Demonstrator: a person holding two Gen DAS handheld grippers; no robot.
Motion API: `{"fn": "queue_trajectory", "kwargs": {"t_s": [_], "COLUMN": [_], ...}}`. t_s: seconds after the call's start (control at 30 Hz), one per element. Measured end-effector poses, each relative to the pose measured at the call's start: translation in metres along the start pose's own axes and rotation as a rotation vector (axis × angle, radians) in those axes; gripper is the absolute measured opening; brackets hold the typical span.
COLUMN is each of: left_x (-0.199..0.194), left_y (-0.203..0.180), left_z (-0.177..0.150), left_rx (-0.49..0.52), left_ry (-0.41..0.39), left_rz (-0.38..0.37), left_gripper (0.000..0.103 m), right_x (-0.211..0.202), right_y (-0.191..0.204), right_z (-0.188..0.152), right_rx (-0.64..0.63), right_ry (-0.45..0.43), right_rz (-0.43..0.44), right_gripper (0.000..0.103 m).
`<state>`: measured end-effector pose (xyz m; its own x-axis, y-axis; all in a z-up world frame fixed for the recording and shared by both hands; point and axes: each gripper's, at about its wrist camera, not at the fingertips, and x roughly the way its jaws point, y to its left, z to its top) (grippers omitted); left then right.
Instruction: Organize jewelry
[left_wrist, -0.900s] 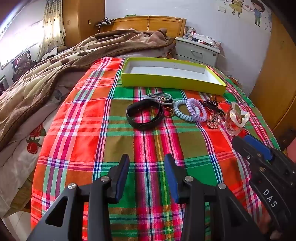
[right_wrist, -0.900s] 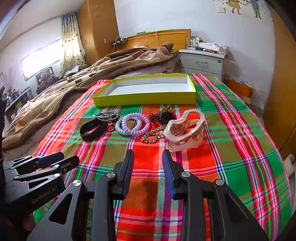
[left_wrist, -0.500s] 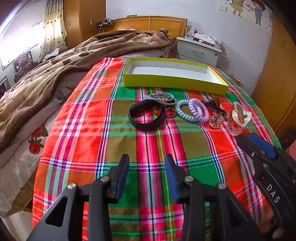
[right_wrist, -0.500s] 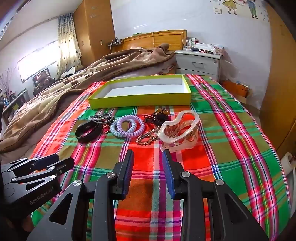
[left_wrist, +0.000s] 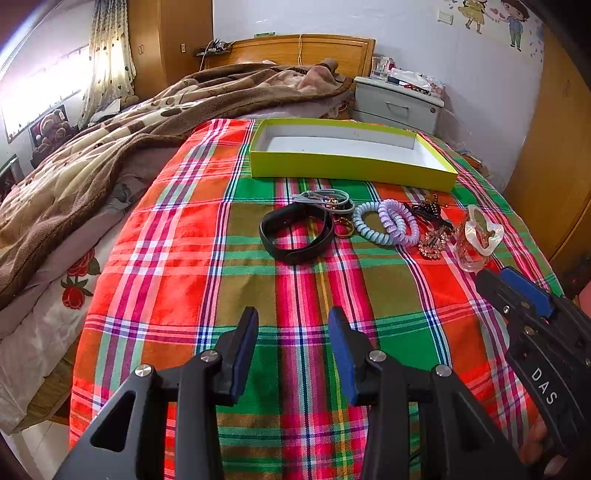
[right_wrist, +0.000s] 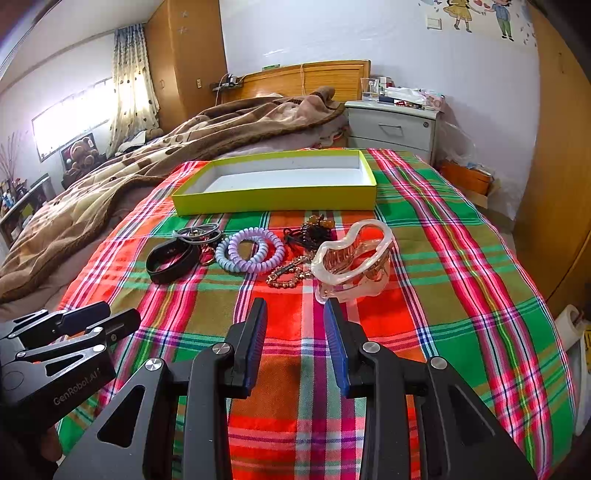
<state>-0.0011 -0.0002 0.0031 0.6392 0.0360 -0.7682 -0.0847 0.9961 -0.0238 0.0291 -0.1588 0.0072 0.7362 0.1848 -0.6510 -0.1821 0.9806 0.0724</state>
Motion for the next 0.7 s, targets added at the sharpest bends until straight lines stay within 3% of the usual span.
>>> {"fn": "queue_trajectory", "kwargs": {"t_s": [0.7], "left_x": [-0.0006], "left_y": [-0.0015], "left_z": [0.001], "left_rx": [0.013], "left_ry": [-0.016], "left_rz": [0.01], "left_gripper": [0.041], "right_x": [-0.0021], "right_y": [-0.0022], "right_z": [0.001], "right_rx": [0.001], "right_ry": [-0.006], "right_rz": [-0.016], "right_gripper": [0.033]}}
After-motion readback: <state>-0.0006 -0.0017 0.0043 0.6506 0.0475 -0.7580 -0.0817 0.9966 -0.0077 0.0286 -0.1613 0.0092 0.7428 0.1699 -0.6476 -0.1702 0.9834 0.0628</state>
